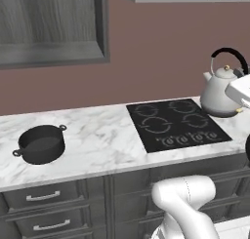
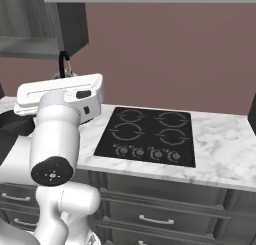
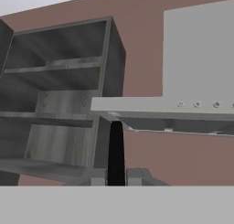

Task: Pick the kettle from the cabinet and place it on a stove burner. Then pick the pot from the counter and place it on another stove burner. Finally, turn both burners on.

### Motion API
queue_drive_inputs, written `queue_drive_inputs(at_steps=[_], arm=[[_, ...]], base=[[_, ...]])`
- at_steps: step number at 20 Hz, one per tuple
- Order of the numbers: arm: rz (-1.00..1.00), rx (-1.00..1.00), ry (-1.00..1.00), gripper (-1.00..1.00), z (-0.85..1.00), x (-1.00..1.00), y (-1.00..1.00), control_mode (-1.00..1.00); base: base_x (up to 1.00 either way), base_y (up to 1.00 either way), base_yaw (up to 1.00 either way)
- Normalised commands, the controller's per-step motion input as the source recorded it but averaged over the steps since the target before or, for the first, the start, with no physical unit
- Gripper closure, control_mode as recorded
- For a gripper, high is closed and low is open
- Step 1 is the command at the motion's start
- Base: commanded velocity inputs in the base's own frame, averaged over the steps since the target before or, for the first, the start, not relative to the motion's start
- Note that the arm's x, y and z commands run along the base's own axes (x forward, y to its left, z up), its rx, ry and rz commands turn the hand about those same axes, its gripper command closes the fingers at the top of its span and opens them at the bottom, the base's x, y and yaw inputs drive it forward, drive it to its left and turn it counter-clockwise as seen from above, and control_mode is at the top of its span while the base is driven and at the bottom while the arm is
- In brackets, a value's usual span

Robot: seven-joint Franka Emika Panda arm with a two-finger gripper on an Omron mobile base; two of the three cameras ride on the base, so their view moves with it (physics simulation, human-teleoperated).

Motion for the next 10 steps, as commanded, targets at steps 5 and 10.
queue_drive_inputs(at_steps=[5, 10], arm=[[0.0, 0.0, 0.0, 1.0, 0.0, 0.0, 0.0, 1.0], [0.0, 0.0, 0.0, 1.0, 0.0, 0.0, 0.0, 1.0]], base=[[0.23, -0.37, 0.0], [0.34, -0.31, 0.02]])
